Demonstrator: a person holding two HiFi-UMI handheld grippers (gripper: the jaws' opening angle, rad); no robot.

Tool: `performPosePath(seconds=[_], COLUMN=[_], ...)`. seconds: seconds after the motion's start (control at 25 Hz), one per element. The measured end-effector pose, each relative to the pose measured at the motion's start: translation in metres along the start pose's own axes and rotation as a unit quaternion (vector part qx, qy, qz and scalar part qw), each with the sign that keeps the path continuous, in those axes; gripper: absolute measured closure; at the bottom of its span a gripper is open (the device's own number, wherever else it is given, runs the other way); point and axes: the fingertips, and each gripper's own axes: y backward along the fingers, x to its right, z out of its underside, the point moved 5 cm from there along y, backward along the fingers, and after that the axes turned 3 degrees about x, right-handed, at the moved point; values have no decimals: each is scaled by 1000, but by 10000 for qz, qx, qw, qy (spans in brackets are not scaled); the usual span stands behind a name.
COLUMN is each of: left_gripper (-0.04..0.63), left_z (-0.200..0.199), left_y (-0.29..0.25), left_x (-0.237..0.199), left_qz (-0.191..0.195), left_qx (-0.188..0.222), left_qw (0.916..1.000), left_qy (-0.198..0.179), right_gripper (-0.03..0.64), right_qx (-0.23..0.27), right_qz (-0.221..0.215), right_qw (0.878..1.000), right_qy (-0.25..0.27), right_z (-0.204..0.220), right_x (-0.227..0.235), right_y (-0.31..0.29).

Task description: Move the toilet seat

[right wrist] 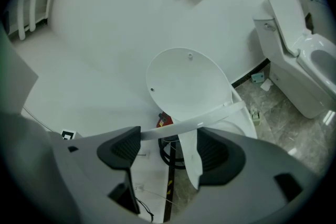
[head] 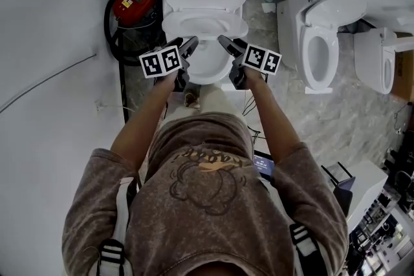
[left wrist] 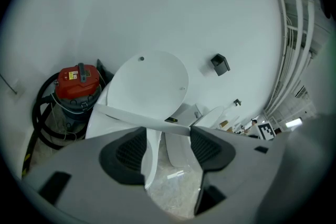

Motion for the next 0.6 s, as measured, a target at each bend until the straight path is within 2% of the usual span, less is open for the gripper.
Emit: performPosePath(seconds=[0.6], left_gripper=[328], left_z=[-39], left_y=[-15], left_x=[11], left_qz=[-25], left_qx=[308], left_qw=[9994], left_qy=[150], right_gripper=[275], right_qx=[107], right_qz=[-253], right_qw=[9993], right_qy=[-237], right_z=[-41], right_x=[-7], right_y=[-15])
